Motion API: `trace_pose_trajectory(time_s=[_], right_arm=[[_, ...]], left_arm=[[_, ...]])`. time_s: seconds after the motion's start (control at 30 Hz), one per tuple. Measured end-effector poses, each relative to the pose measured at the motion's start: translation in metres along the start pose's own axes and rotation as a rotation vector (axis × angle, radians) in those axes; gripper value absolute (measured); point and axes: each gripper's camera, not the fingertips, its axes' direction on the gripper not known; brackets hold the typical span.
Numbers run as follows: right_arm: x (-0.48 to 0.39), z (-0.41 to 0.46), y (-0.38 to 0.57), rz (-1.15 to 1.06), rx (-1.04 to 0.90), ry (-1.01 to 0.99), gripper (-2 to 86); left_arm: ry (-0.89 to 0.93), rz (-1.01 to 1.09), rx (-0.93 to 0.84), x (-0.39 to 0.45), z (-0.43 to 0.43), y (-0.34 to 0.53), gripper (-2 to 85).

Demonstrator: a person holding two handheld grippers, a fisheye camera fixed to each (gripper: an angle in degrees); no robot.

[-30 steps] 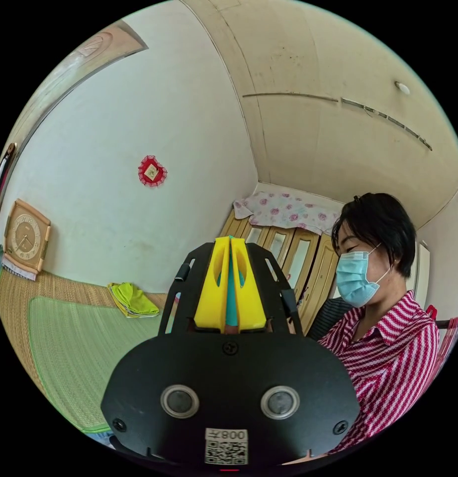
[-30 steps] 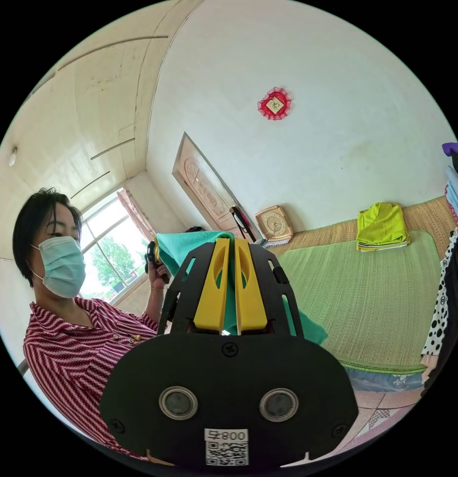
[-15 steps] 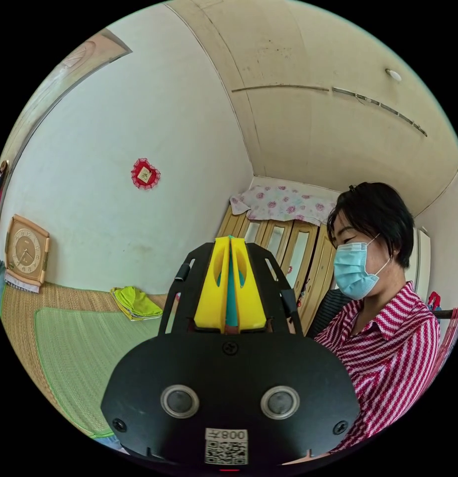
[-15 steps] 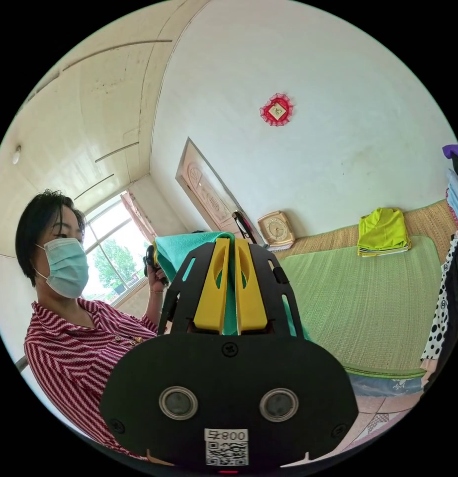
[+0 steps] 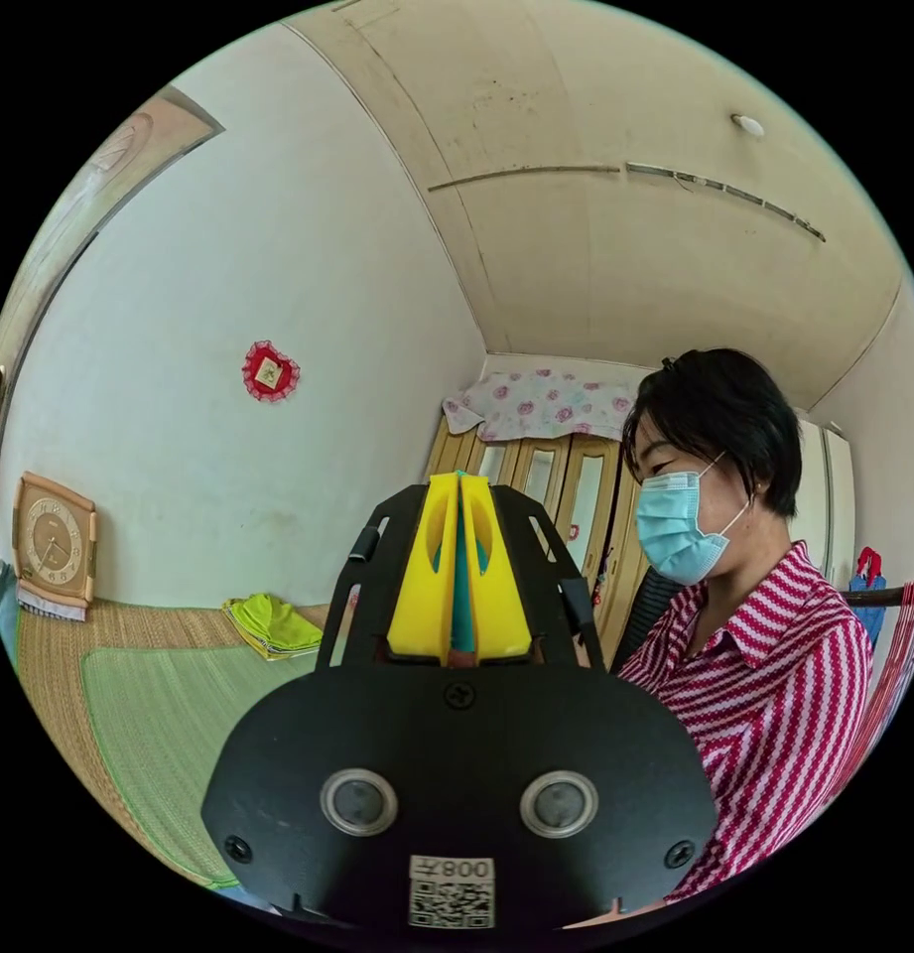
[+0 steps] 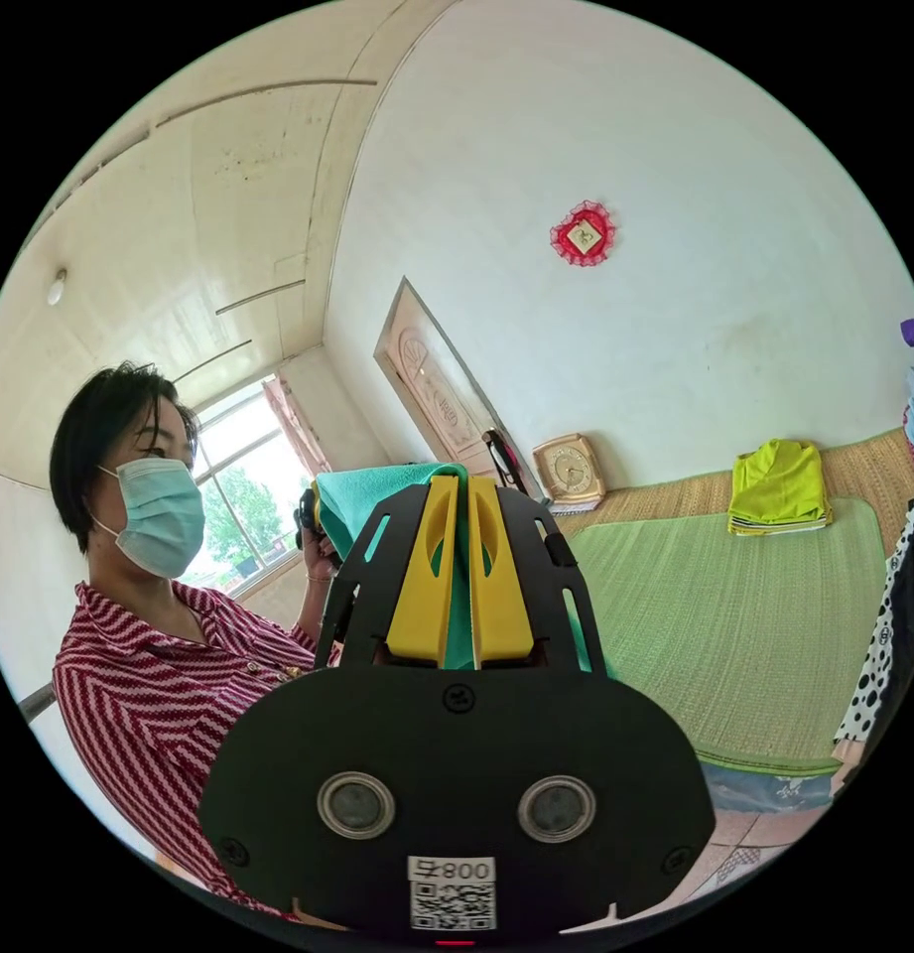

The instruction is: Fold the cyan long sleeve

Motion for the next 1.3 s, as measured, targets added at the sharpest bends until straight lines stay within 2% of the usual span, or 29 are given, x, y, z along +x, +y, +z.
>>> trace_pose_trajectory(time_s=[0.23, 0.57, 0.63, 0.8, 0.9, 0.97, 1.03, 1.1, 1.2, 1.23, 1.3], right_arm=[[-0.028, 0.001, 0.001, -0.047, -0.021, -0.005, 1.7], [-0.059, 0.0, -0.002, -0.095, -0.033, 0.0, 1.7], [-0.061, 0.001, -0.003, -0.09, -0.037, 0.027, 1.7], [-0.069, -0.005, -0.01, -0.11, -0.01, -0.003, 1.6], [-0.066, 0.004, -0.014, -0.093, -0.037, 0.079, 1.6], [-0.05, 0.014, -0.017, -0.019, -0.09, 0.108, 1.5], [-0.06, 0.013, -0.02, -0.064, -0.072, 0.056, 1.5], [-0.076, 0.005, -0.026, -0.114, -0.034, 0.12, 1.5], [-0.065, 0.001, -0.039, -0.069, -0.025, 0.148, 1.5], [-0.058, 0.001, -0.044, -0.039, -0.035, 0.11, 1.5], [-0.072, -0.004, -0.049, -0.098, -0.012, 0.114, 1.5]], left_arm=[[0.023, -0.003, 0.037, 0.024, -0.004, -0.003, 0.0], [-0.055, 0.083, 0.006, 0.058, -0.003, -0.017, 0.0], [-0.057, 0.046, -0.023, 0.055, 0.001, -0.019, 0.0], [-0.014, 0.042, 0.043, 0.055, 0.002, -0.027, 0.0], [-0.126, -0.032, -0.107, 0.041, 0.023, -0.027, 0.0], [-0.017, -0.121, -0.087, 0.026, 0.029, -0.028, 0.0], [0.009, -0.082, -0.031, 0.033, 0.028, -0.034, 0.0], [-0.029, -0.033, -0.013, 0.04, 0.029, -0.041, 0.0], [-0.062, -0.085, -0.118, 0.024, 0.045, -0.048, 0.0], [-0.005, -0.09, -0.078, 0.023, 0.043, -0.054, 0.0], [-0.019, 0.025, -0.014, 0.04, 0.037, -0.068, 0.0]])
